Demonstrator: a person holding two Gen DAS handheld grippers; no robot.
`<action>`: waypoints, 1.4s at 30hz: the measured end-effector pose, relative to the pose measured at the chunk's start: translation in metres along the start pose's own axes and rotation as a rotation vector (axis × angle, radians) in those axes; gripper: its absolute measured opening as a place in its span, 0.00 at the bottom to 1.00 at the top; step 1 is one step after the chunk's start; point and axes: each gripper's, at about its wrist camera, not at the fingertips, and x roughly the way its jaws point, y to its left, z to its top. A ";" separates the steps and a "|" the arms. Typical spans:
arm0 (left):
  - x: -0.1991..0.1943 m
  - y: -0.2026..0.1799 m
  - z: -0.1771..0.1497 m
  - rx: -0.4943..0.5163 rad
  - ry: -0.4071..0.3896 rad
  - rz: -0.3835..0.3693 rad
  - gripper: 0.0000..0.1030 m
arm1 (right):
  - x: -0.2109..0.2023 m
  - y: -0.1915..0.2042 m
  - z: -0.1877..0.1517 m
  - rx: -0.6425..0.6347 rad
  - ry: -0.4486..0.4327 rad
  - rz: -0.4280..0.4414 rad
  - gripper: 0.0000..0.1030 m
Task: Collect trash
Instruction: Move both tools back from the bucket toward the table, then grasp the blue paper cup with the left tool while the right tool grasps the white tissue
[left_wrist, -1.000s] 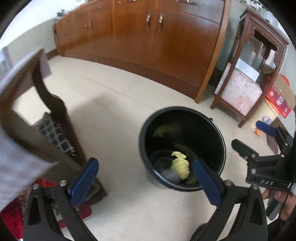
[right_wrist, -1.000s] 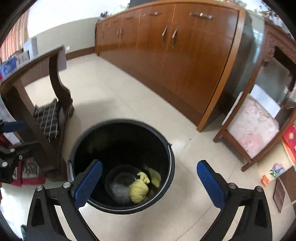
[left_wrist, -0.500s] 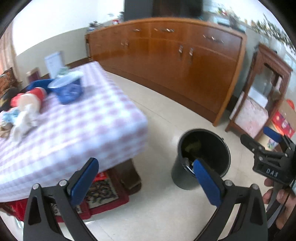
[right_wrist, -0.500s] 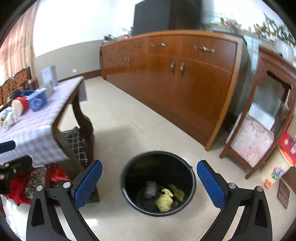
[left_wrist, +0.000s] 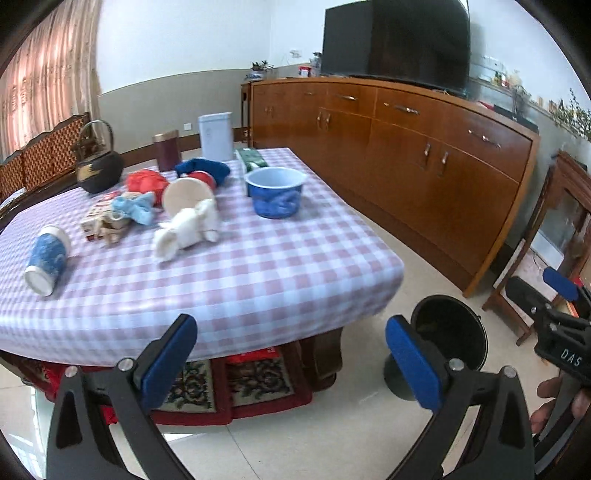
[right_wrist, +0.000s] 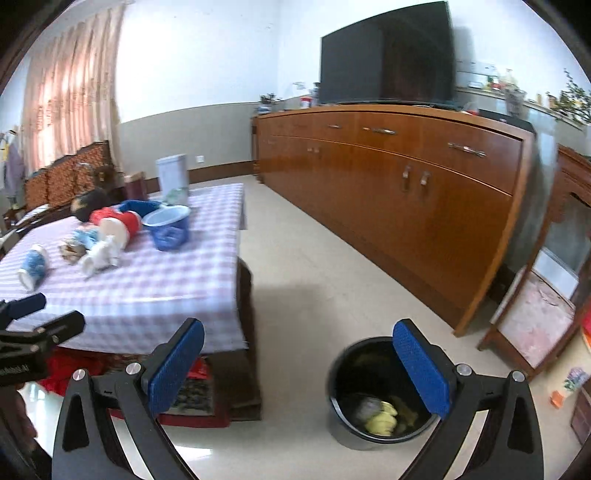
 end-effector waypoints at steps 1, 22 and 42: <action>-0.003 0.004 0.000 -0.001 -0.008 0.016 1.00 | 0.000 0.005 0.003 -0.002 0.000 0.018 1.00; -0.035 0.131 -0.001 -0.168 -0.090 0.191 1.00 | 0.018 0.126 0.032 -0.130 0.008 0.237 1.00; 0.014 0.268 0.001 -0.274 -0.049 0.430 0.99 | 0.122 0.278 0.052 -0.228 0.067 0.361 1.00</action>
